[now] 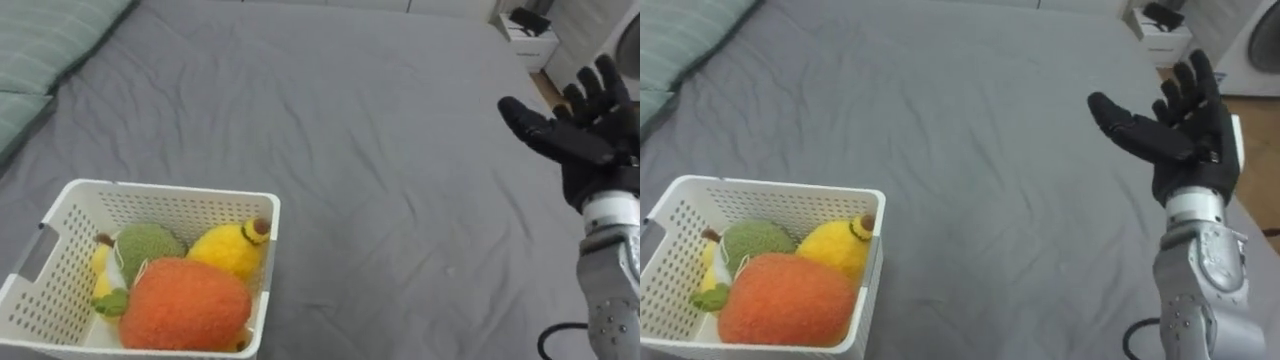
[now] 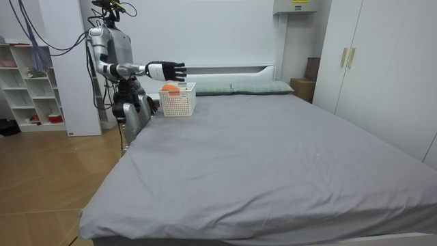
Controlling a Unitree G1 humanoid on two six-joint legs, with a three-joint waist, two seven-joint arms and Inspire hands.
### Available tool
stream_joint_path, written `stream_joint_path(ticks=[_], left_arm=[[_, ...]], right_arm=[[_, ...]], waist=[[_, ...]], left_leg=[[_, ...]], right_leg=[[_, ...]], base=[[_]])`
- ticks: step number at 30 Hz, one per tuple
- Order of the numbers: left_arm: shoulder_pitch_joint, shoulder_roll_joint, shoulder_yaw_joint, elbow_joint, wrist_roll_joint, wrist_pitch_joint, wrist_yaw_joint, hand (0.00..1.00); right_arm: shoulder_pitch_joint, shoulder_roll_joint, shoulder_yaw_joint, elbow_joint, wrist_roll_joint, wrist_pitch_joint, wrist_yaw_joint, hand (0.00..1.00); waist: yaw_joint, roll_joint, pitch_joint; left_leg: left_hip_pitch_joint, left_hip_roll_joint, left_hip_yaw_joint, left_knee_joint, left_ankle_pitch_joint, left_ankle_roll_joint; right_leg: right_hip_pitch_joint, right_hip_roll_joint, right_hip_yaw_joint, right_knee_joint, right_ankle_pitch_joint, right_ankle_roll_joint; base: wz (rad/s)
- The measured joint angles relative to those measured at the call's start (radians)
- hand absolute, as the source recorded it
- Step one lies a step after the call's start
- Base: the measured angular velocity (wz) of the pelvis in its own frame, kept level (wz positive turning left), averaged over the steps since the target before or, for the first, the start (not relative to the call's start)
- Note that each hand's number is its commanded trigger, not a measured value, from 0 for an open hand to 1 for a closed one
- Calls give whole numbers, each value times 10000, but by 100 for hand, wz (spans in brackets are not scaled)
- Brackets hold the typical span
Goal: Collect toys from the bed
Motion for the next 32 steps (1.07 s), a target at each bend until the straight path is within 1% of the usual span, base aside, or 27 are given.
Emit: stream_joint_path(ticks=[1, 3, 5, 7, 9, 10, 11, 12, 13, 15, 16, 17, 18, 19, 20, 21, 22, 23, 24, 25, 26, 27, 30, 32], left_arm=[[7, 3, 11, 12, 0, 0, 16, 0], [31, -4, 7, 12, -7, -1, 87, 0], [31, -2, 21, 13, -388, -1, 108, 0], [26, -2, 36, 123, -725, -25, 157, 0], [23, -3, 60, 169, -756, -30, 190, 0], [32, -3, 67, 189, -761, -32, 194, 0], [37, -6, 139, 244, -733, -50, 195, 0], [48, -11, 170, 285, -740, -64, 202, 0], [55, -18, 187, 285, -740, -67, 201, 0], [75, -24, 189, 412, -747, -116, 195, 0], [83, -30, 187, 423, -758, -117, 188, 0], [75, -31, 203, 529, -745, -117, 155, 0], [67, -33, 212, 653, -724, -128, 109, 0], [50, -33, 226, 732, -715, -134, 76, 0], [39, -32, 236, 796, -703, -135, 23, 0], [47, -42, 352, 860, -555, -134, -76, 0], [66, -52, 451, 894, -497, -130, -125, 0], [3, -52, 521, 904, -388, -107, -145, 0], [29, -51, 586, 906, -258, -88, -144, 0], [51, -50, 596, 907, -245, -78, -134, 0], [10, -51, 585, 906, -268, -28, -124, 0], [-52, -54, 578, 906, -287, 66, -124, 0], [-172, -57, 404, 937, -246, 371, -122, 0], [-186, -91, 405, 941, -74, 418, -122, 0]], right_arm=[[123, 0, -13, 188, 1, 0, -10, 0], [696, 5, -90, 817, 17, 0, -213, 0], [1171, 45, -242, 1101, 319, -8, -391, 0], [1357, 49, -369, 1795, 578, -98, -564, 0], [1555, 131, -602, 2996, 612, -271, -879, 0], [1633, 154, -645, 3301, 603, -329, -902, 0], [1762, 217, -695, 4149, 500, -545, -894, 0], [1875, 295, -731, 5051, 424, -607, -915, 0], [1979, 322, -729, 5366, 444, -602, -936, 0], [2386, 462, -697, 7060, 424, -585, -862, 0], [2436, 496, -697, 7482, 415, -586, -850, 0], [2454, 552, -700, 8453, 312, -581, -800, 0], [2495, 630, -708, 9299, 151, -568, -744, 0], [2512, 670, -705, 9672, 64, -551, -710, 0], [2553, 725, -655, 10337, -86, -433, -568, 0], [2586, 739, -598, 10808, -453, -222, -339, 0], [2582, 744, -598, 11002, -753, -142, -234, 0], [2561, 743, -593, 11313, -1365, -59, 27, 0], [2474, 731, -378, 11646, -1987, -45, 178, 0], [2419, 718, -153, 11829, -2251, -38, 248, 0], [2292, 711, 276, 12100, -2777, 125, 357, 0], [2083, 718, 571, 12342, -3260, 385, 437, 0], [1644, 744, 786, 12382, -4360, 915, 531, 0], [1348, 749, 895, 12383, -4651, 1050, 566, 0]], waist=[[-12, -2, -1], [-25, -1, 2], [-89, 22, 10], [-170, 44, 16], [-206, 39, 18], [-214, 42, 18], [-219, 90, 43], [-225, 55, 33], [-216, 42, 25], [-211, 80, 33], [-205, 113, -7], [-201, 82, 21], [-206, 120, 9], [-213, 128, 9], [-227, 139, 12], [-204, 141, 13], [-200, 135, 14], [-199, 131, 10], [-147, 142, 19], [-112, 139, 21], [-29, 124, 14], [46, 113, 17], [89, 129, 19], [126, 121, 21]], left_leg=[[6, 1, 12, -4, 0, 0], [1, 15, 57, -30, -2, 1], [-6, 23, 77, -29, -5, 2], [-6, 42, 139, -30, -11, 2], [0, 52, 221, -17, -21, -5], [15, 54, 224, -18, -24, -8], [43, 61, 223, -19, -39, -15], [83, 69, 223, -22, -73, -21], [94, 72, 227, -21, -91, -27], [82, 77, 224, 29, -142, -39], [68, 76, 224, 32, -154, -49], [80, 73, 232, 23, -152, -46], [120, 71, 263, 11, -152, -46], [137, 68, 269, 9, -152, -47], [145, 59, 242, 9, -151, -46], [157, 55, 237, 10, -151, -47], [168, 54, 242, 10, -151, -46], [184, 51, 242, 10, -151, -46], [190, 50, 244, 7, -149, -48], [190, 50, 243, 6, -148, -48], [202, 50, 243, 7, -148, -49], [223, 46, 243, 3, -149, -48], [259, 18, 166, 2, -148, -41], [325, 15, 140, -5, -149, -42]], right_leg=[[-1, 4, 19, 0, 0, 0], [-43, 24, 163, 12, 0, -1], [-71, 25, 185, 41, 1, -2], [-151, 28, 238, 145, 0, -1], [-181, 46, 336, 147, 3, -6], [-170, 49, 340, 145, 3, -6], [-155, 59, 354, 148, 2, -6], [-154, 64, 355, 135, -4, -9], [-148, 65, 356, 137, -12, -15], [-131, 74, 390, 155, -46, -34], [-107, 74, 409, 155, -49, -32], [-105, 85, 432, 146, -50, -32], [-96, 84, 451, 149, -70, -40], [-85, 81, 454, 148, -88, -38], [-53, 79, 454, 153, -123, -31], [-70, 74, 456, 157, -152, -33], [-124, 70, 457, 154, -160, -36], [-119, 68, 467, 156, -176, -38], [-118, 72, 472, 149, -176, -38], [-118, 74, 472, 148, -176, -38], [-118, 74, 470, 150, -176, -38], [-107, 74, 459, 149, -175, -38], [-45, 50, 369, 136, -184, -24], [16, 45, 330, 119, -193, -14]], base=[[-4], [-8], [-7], [-10], [-12], [-5], [0], [0], [0], [-4], [-7], [-7], [-7], [0], [0], [0], [0], [0], [0], [0], [0], [0], [4], [6]])
